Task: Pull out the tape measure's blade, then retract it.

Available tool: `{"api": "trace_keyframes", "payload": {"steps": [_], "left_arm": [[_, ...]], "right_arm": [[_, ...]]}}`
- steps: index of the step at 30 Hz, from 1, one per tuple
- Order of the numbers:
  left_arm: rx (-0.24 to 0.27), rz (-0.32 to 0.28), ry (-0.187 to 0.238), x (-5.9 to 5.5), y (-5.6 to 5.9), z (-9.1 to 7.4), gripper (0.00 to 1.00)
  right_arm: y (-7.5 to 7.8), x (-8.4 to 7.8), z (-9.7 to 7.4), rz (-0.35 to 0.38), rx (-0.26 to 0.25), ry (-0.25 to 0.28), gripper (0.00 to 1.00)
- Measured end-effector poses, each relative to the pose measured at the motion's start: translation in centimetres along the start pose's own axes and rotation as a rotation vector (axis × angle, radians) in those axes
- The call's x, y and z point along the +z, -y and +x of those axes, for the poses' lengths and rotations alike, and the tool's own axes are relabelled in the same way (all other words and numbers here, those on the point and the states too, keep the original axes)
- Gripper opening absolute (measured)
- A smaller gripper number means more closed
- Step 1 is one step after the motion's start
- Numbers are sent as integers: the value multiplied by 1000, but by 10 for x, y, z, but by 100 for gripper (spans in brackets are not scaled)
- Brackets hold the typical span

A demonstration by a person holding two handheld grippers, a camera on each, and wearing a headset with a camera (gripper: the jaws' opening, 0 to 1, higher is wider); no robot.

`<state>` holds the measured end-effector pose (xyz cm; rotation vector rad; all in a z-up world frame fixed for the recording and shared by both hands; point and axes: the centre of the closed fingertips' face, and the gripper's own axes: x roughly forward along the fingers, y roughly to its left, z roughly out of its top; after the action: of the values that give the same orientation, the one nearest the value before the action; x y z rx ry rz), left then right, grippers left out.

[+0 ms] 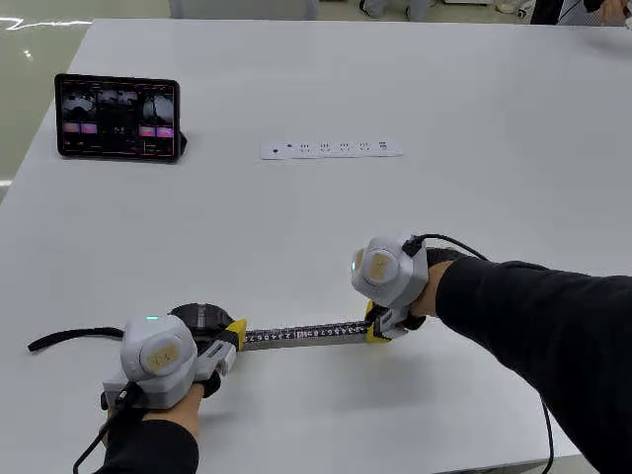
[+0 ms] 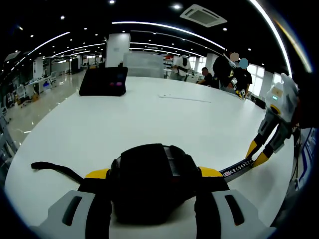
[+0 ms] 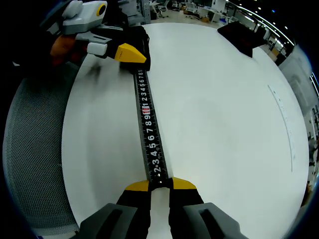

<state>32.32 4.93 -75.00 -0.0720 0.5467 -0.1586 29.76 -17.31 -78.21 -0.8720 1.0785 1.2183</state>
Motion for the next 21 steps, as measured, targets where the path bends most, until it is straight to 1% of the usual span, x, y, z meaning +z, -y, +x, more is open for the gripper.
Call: {"api": "trace_keyframes", "payload": {"steps": [4, 12, 17, 19, 21], "left_arm": [[0, -1, 0, 0, 0, 0, 64], [-1, -1, -6, 0, 0, 1, 64], [-1, -2, -8, 0, 0, 1, 64], [-2, -1, -9, 0, 0, 1, 64], [-3, -3, -12, 0, 0, 1, 64]], "right_arm": [[0, 2, 0, -7, 1, 0, 9], [0, 6, 1, 18, -2, 17, 9], [0, 10, 2, 10, 4, -4, 9], [-1, 10, 3, -5, 6, -16, 9], [-1, 11, 3, -4, 8, -16, 9]]}}
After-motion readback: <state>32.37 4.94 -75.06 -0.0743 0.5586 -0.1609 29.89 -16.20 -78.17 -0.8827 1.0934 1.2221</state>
